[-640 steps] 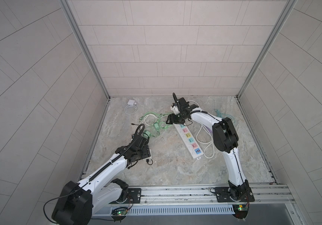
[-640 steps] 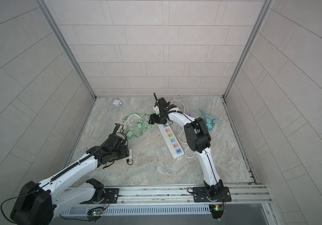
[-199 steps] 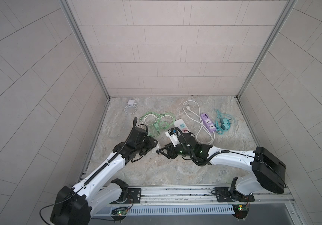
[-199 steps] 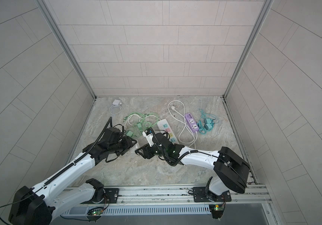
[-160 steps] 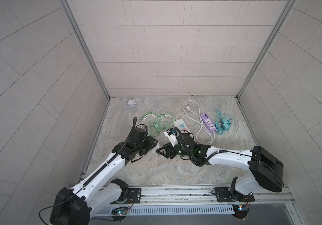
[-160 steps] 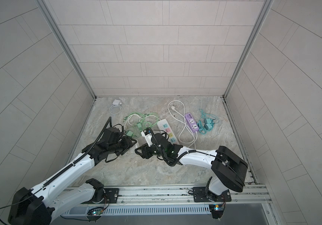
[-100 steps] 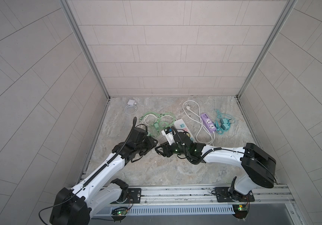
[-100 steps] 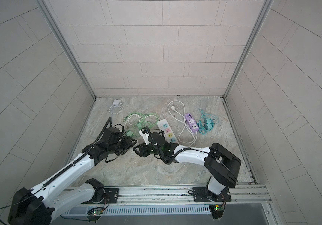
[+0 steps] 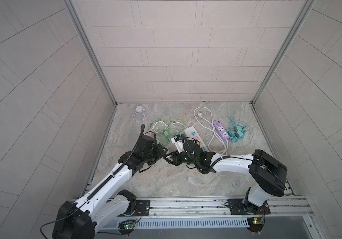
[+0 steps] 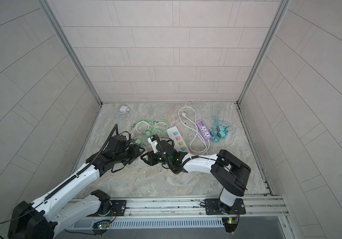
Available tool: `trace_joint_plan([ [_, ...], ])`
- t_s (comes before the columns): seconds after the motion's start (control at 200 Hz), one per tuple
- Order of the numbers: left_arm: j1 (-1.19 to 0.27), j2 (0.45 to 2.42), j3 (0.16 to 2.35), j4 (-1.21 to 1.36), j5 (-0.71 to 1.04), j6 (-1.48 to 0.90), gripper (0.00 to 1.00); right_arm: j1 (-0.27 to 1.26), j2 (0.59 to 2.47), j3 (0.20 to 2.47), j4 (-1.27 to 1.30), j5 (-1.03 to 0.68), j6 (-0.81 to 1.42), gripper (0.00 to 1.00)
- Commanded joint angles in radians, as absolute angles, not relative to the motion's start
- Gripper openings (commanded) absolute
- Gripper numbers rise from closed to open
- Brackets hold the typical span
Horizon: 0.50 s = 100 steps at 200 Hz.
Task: Insert the plug
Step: 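Grasp the white charger with the right gripper from the left gripper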
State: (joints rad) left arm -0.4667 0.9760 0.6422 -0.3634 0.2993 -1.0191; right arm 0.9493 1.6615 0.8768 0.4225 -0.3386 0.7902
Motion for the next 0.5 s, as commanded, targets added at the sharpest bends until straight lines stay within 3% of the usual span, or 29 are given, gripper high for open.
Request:
trace_joint_plan([
  [0.0, -0.472, 0.953, 0.640, -0.335, 0.319, -0.977, 0.46, 0.958, 1.662, 0.896, 0.462, -0.363, 0.774, 0.31],
  [0.13, -0.473, 0.939, 0.666, -0.404, 0.265, -0.886, 0.67, 0.943, 1.632, 0.926, 0.313, -0.358, 0.692, 0.29],
  [0.345, -0.473, 0.916, 0.710, -0.428, 0.210, -0.666, 0.86, 0.895, 1.577, 1.011, -0.022, -0.345, 0.526, 0.28],
  [0.38, -0.472, 0.913, 0.718, -0.424, 0.205, -0.628, 0.99, 0.884, 1.573, 1.028, -0.074, -0.346, 0.508, 0.28],
  [0.495, -0.474, 0.917, 0.727, -0.400, 0.186, -0.506, 1.00, 0.842, 1.570, 1.077, -0.230, -0.361, 0.449, 0.28],
])
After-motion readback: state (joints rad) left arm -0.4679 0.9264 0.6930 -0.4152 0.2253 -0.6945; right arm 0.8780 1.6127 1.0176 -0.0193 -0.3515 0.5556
